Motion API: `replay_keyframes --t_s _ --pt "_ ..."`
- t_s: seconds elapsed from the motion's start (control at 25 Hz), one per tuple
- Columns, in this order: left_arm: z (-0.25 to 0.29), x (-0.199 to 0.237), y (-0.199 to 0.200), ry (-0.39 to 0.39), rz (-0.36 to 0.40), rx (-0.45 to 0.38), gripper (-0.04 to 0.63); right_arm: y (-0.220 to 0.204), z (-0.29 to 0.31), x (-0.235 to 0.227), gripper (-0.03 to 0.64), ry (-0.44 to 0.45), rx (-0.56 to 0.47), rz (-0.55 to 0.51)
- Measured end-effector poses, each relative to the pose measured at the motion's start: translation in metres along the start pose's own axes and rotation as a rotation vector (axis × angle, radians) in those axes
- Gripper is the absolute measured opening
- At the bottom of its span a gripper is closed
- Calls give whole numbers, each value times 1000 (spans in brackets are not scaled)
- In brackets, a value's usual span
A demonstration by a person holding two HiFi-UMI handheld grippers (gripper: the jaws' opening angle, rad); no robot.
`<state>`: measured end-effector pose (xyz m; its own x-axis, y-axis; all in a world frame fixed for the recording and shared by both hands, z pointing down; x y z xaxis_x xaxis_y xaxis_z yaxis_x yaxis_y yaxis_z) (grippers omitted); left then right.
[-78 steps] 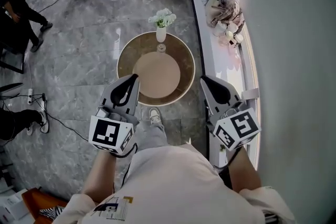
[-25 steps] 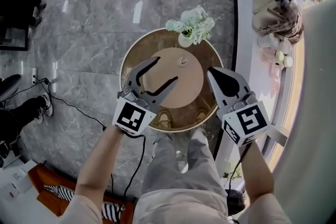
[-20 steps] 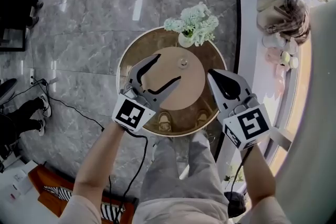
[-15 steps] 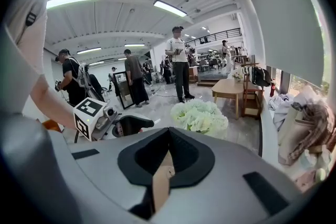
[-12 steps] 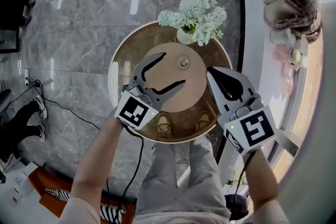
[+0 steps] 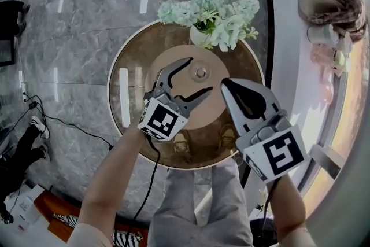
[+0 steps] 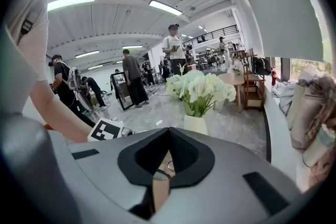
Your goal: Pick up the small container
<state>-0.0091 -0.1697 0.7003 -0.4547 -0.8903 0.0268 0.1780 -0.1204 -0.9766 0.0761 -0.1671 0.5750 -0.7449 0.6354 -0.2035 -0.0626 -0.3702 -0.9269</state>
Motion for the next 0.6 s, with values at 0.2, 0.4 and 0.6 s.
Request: replay_keyframes --t_s 0.2,0.4,0.6 --pt "16 8 -21 12 -50 36 353 -20 1 -2 5 0 15 6" --pt "26 8 -39 19 -61 41 353 -37 1 -7 6 0 27 12" --pt "39 4 -63 -2 -77 104 353 -49 1 -14 6 -9 28 26"
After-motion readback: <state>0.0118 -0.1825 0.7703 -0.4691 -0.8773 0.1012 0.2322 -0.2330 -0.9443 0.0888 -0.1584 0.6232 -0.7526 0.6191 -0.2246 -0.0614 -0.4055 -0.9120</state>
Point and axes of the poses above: the fingertips, and each gripper's own axes: z forward along the fingers, x to its left, y out of its top, the point moved 5 cm from there along -z, backward along the fingers, and after that the axes turned 10 degrees about -x, right-handed, at the moved point
